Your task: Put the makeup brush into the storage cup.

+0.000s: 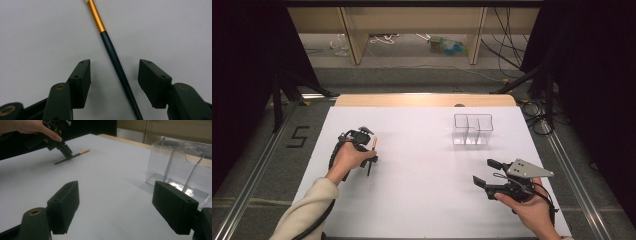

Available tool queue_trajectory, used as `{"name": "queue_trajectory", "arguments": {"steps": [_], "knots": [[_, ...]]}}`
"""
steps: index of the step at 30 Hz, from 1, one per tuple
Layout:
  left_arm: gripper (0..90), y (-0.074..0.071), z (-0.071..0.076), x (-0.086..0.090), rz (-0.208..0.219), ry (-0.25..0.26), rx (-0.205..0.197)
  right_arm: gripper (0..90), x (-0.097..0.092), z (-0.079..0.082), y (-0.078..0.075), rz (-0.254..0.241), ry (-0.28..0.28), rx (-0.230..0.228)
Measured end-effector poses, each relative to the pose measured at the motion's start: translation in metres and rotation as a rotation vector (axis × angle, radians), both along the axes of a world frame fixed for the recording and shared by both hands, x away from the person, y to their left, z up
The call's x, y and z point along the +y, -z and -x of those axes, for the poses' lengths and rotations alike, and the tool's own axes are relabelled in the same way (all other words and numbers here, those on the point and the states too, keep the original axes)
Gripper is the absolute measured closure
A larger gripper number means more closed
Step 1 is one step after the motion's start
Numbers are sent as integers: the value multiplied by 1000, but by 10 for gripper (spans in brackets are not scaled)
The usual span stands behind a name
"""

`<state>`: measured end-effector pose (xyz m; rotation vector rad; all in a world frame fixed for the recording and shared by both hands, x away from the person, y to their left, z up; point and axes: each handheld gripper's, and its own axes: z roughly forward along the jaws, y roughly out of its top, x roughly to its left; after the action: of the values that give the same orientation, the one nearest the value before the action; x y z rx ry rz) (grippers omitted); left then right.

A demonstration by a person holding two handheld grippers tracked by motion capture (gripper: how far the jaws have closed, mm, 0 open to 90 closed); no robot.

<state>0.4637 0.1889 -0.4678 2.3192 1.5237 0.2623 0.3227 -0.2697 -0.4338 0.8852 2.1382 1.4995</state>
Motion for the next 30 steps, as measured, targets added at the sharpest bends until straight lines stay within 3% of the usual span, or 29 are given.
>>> {"name": "queue_trajectory", "arguments": {"steps": [4,12,14,27,28,30], "knots": [[438,4,1,-3,22,-45,-14,228,1,-1,1,-17,-6,-12],[460,3,-1,-3,10,-42,2,231,1,-1,1,-18,-8,-9],[469,3,-1,-3,10,-45,3,231,2,1,1,-26,-11,22],[663,-1,-5,0,-12,-21,34,234,2,1,1,-27,-12,24],[690,-1,-5,0,-14,-16,42,234,1,-1,1,-18,-7,-4],[717,-1,-5,-1,-21,-12,44,235,1,-1,1,-19,-8,-3]]}}
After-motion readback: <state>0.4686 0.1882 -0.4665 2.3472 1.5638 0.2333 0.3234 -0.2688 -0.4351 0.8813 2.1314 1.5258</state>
